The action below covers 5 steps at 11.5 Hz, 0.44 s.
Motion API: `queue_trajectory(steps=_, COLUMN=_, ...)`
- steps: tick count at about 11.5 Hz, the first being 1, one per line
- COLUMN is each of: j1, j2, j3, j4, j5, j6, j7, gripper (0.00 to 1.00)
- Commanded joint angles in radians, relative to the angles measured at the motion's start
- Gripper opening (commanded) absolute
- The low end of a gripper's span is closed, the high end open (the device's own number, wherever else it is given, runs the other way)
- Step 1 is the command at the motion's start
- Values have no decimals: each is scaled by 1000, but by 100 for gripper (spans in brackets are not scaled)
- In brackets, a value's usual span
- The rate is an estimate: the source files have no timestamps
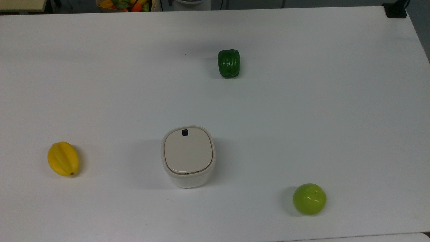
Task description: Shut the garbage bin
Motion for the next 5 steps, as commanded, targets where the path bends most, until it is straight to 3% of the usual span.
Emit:
queue_trajectory(steps=1, j1=0, j2=-31, j3=-6, j4=-26, j5=22, j6=-6, j7=-3, gripper=100)
queue_trajectory(steps=5, j1=0, j2=-31, j3=-6, j4=-26, j5=22, j6=-17, j7=-1, gripper=100)
